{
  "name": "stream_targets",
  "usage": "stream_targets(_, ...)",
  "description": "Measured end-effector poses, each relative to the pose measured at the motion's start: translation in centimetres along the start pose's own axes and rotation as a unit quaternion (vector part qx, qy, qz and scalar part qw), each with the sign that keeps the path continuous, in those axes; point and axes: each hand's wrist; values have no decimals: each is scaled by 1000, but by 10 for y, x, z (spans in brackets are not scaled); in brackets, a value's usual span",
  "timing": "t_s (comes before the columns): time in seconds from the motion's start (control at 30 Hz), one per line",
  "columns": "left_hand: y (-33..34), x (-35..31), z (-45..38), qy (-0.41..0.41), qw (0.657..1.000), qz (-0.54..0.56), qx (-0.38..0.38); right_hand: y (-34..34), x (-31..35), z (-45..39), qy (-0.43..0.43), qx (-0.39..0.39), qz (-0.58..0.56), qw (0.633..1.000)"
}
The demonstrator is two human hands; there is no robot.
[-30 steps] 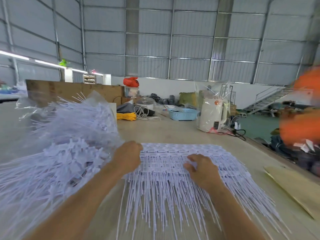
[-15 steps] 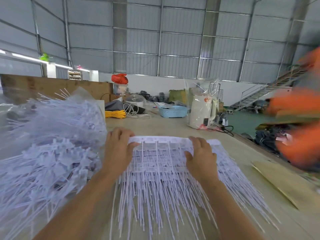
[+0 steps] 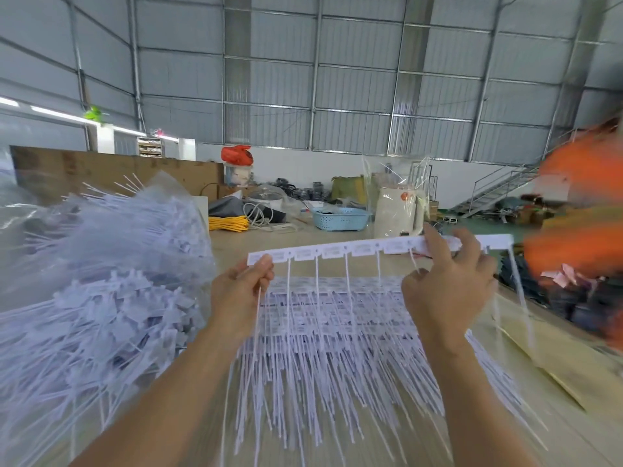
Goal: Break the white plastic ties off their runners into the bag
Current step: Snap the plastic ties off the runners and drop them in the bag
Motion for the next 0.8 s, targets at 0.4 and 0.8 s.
stream_targets(0.4, -12, 24, 3, -20, 992, -111, 59, 25, 13, 20, -54, 505, 51, 860)
stream_targets(0.8, -17, 35, 2, 11, 988, -120, 94, 62, 73, 44, -136, 606, -159, 767)
Point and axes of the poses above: each hand's wrist, its own z-axis away from the middle knuckle, its own y-axis out of the palm, x = y × z, and after that the axes turned 11 degrees about y, right-handed
